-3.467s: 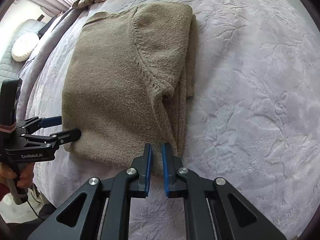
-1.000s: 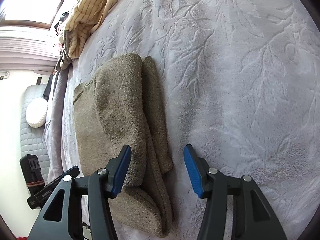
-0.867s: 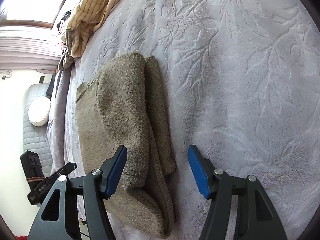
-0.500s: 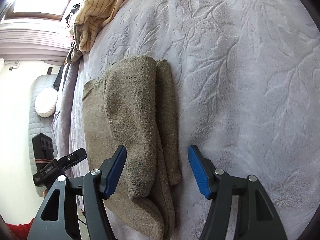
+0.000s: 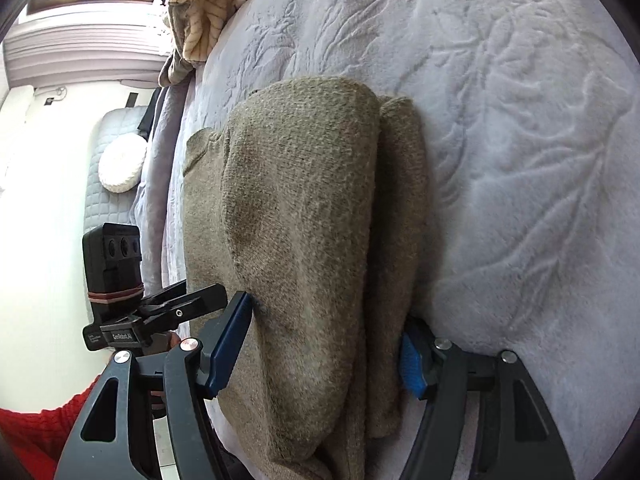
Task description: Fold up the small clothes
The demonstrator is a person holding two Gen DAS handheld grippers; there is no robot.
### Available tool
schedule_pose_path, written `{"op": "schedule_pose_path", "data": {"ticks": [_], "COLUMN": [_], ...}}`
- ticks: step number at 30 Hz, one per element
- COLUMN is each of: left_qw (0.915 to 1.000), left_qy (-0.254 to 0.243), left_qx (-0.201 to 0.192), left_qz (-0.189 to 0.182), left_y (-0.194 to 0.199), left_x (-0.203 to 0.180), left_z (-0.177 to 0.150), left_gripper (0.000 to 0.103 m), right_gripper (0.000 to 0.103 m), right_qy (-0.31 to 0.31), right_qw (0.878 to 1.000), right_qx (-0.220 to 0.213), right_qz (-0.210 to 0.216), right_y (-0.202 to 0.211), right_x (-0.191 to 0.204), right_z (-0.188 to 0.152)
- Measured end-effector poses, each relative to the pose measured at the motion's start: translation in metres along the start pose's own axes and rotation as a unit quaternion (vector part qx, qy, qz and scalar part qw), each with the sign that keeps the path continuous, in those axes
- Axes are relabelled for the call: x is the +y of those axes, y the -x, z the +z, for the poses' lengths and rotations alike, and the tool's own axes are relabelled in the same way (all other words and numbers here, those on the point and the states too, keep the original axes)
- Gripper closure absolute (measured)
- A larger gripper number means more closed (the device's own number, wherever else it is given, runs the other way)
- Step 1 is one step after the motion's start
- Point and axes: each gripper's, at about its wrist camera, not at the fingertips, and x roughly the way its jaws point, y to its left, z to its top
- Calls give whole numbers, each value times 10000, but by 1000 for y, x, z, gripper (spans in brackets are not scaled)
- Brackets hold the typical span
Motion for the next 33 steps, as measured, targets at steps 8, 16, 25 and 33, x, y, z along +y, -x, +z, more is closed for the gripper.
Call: {"op": "schedule_pose_path", "data": {"ticks": [8,16,25,33], "left_qw": [9999,9990,9969,9966], "left_qy": [-50,-209,-539,-544], "left_qx": [-127,-395,-559,-555], "left_qz": [-37,-56,-153,-277], "left_y": [8,38,89,116], "left_x": [-5,-19,-24,-20], "left_z": [-4,-13,-40,-61], "left_gripper": [17,54,55,55], "right_gripper": [62,74,74,74], "right_qy": [-308,-434,-381,-525], "right_qw": [9995,9972,9952,9931], "right_qx": [-27,-224,-276,-277], "right_qz": [60,572,854,1014], "right_y": [-4,15,29,26], "right_x": [1,26,73,112], "right_z": [-1,-12,-34,-78]}}
